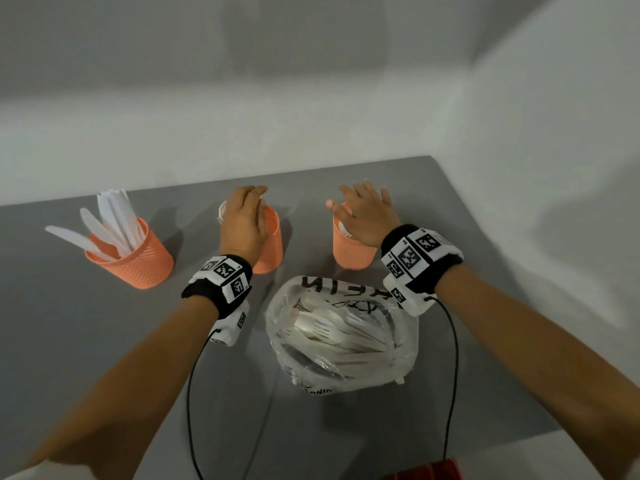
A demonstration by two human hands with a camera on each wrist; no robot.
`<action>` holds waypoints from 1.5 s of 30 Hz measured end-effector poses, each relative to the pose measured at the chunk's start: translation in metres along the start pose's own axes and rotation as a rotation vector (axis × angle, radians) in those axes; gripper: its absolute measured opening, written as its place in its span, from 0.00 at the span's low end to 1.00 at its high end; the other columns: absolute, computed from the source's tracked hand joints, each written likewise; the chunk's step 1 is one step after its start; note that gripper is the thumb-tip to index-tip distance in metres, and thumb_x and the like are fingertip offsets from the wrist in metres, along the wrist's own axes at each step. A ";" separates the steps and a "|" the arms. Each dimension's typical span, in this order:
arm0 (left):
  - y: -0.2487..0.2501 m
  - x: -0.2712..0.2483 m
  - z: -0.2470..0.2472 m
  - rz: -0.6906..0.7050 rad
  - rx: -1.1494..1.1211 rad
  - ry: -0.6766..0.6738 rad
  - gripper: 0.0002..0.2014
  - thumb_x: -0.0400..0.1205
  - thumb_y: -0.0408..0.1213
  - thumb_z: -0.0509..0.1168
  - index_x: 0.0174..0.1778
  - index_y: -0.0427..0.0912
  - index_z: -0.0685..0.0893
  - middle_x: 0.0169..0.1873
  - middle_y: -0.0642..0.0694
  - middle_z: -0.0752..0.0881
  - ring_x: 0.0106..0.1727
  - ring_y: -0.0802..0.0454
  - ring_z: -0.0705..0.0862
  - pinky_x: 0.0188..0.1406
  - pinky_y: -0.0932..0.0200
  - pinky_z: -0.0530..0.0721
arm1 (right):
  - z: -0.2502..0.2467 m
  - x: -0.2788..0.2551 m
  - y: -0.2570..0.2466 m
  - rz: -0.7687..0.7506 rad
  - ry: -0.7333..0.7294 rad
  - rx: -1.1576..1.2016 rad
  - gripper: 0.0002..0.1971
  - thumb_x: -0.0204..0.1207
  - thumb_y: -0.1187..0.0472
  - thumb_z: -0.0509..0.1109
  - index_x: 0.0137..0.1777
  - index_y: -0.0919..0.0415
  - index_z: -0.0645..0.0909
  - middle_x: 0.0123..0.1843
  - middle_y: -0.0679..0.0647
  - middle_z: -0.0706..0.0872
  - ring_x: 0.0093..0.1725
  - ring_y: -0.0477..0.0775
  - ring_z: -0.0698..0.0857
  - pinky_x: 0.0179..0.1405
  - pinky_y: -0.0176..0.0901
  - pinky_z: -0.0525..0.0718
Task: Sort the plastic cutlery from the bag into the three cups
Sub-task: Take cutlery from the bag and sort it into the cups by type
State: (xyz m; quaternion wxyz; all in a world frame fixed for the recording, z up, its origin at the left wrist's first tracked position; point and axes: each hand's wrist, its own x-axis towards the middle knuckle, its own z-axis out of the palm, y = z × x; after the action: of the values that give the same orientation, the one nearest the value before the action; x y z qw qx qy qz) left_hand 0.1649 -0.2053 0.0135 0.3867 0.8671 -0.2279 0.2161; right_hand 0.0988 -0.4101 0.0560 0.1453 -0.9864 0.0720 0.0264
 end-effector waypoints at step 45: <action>0.086 -0.110 -0.072 -0.407 -0.018 -0.846 0.27 0.80 0.31 0.63 0.75 0.40 0.65 0.73 0.39 0.69 0.60 0.38 0.81 0.43 0.54 0.84 | 0.077 -0.148 -0.040 0.006 -0.273 -0.107 0.33 0.71 0.56 0.72 0.73 0.64 0.63 0.73 0.64 0.66 0.73 0.62 0.66 0.75 0.51 0.65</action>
State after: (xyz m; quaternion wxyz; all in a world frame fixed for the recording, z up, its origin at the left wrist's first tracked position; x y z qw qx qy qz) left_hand 0.0141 -0.1761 0.0461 0.3019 0.9026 -0.1929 -0.2385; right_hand -0.0436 -0.3305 0.0048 0.1007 -0.9797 0.0533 0.1648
